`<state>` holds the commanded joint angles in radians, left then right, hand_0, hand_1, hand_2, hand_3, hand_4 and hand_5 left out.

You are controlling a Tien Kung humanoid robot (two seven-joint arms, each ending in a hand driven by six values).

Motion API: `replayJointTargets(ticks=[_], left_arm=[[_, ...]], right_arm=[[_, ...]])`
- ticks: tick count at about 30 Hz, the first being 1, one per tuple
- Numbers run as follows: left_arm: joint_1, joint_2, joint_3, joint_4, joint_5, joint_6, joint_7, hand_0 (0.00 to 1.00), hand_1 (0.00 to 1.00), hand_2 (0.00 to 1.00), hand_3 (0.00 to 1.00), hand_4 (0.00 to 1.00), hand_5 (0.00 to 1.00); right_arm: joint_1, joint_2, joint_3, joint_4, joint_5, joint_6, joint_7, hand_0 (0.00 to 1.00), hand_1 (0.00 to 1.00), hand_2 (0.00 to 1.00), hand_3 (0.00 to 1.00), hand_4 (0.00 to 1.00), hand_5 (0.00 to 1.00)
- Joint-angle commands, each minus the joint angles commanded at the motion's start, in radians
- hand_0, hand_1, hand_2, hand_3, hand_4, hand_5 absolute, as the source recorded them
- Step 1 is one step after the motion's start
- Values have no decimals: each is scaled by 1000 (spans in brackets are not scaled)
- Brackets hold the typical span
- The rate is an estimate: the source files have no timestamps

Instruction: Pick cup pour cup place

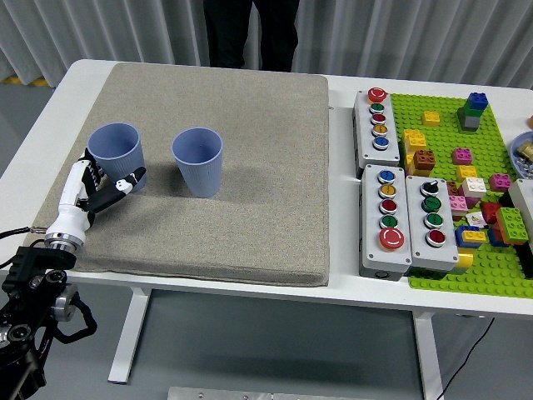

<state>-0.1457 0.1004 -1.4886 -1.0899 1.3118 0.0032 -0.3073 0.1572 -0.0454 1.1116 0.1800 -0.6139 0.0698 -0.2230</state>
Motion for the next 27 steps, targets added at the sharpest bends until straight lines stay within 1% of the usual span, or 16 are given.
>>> replayJointTargets(ticks=[2, 19, 20, 25, 26, 27], left_arm=[[-1, -2, -1, 1, -1, 0, 0, 908, 956, 998, 998, 916, 245], [-29, -12, 14, 19, 2, 5, 3, 908, 955, 998, 998, 916, 245], [-29, -13, 14, 21, 3, 6, 3, 909, 955, 998, 998, 922, 263], [-31, -14, 12, 23, 1, 8, 4, 909, 955, 998, 998, 922, 263], [-32, -14, 12, 24, 1, 8, 5, 909, 954, 998, 998, 926, 284], [-32, -14, 12, 24, 1, 9, 6, 909, 954, 998, 998, 926, 284]], right_arm=[[1, 0, 0, 0, -1, 0, 0, 681, 676, 687, 646, 439, 183], [9, -3, 1, 0, 1, 1, 1, 680, 676, 685, 644, 438, 180], [9, -3, 1, 0, 2, 0, 1, 680, 677, 685, 644, 438, 178], [11, -3, 0, 0, 3, 0, 1, 680, 677, 685, 644, 438, 178], [12, -3, 0, 0, 4, 0, 1, 680, 676, 685, 644, 438, 177], [12, -3, -1, 0, 5, 0, 1, 680, 676, 685, 644, 438, 177]])
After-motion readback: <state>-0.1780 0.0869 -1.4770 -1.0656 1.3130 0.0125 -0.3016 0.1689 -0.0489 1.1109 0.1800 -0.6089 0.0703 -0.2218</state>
